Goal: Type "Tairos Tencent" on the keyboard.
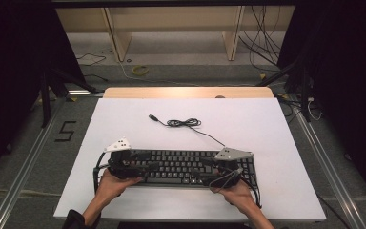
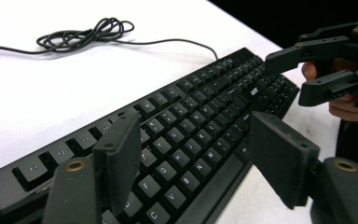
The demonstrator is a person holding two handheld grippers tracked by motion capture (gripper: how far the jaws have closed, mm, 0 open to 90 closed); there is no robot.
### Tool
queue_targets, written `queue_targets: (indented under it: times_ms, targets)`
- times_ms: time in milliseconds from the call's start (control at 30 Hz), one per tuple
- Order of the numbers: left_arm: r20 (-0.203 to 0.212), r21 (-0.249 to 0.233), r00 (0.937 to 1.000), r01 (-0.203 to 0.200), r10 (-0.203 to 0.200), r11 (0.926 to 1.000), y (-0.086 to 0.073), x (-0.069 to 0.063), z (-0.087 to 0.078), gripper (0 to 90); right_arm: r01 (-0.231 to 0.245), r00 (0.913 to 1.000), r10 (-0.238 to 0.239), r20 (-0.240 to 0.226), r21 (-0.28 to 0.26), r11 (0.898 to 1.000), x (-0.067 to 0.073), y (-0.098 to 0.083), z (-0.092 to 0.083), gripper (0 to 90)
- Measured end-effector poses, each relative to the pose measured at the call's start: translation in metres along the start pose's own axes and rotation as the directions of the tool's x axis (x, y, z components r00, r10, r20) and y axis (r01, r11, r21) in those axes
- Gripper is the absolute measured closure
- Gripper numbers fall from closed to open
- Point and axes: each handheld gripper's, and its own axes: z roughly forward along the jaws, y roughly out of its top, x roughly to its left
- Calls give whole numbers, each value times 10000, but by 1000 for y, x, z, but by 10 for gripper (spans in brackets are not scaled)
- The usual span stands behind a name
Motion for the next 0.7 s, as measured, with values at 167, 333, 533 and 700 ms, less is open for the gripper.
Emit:
queue_targets:
  times_ms: [167,333,533,700]
  targets:
    - [-105,-207,9999,36,-38,9998,-7,-2,-7,319,76,9998,-74,163,-138,9999,-2,-4,-8,400]
    - [-140,-316,9999,40,-45,9995,-13,-2,-11,311,45,9995,-38,306,-231,9997,-5,-10,-17,390]
    - [-168,-413,9998,123,-130,9991,-17,-3,-16,303,271,9978,-254,612,-267,9993,-7,-19,-29,373]
    - [-165,-388,9998,71,-77,9992,-20,-4,-18,295,253,9963,-218,833,-421,9988,-10,-26,-43,354]
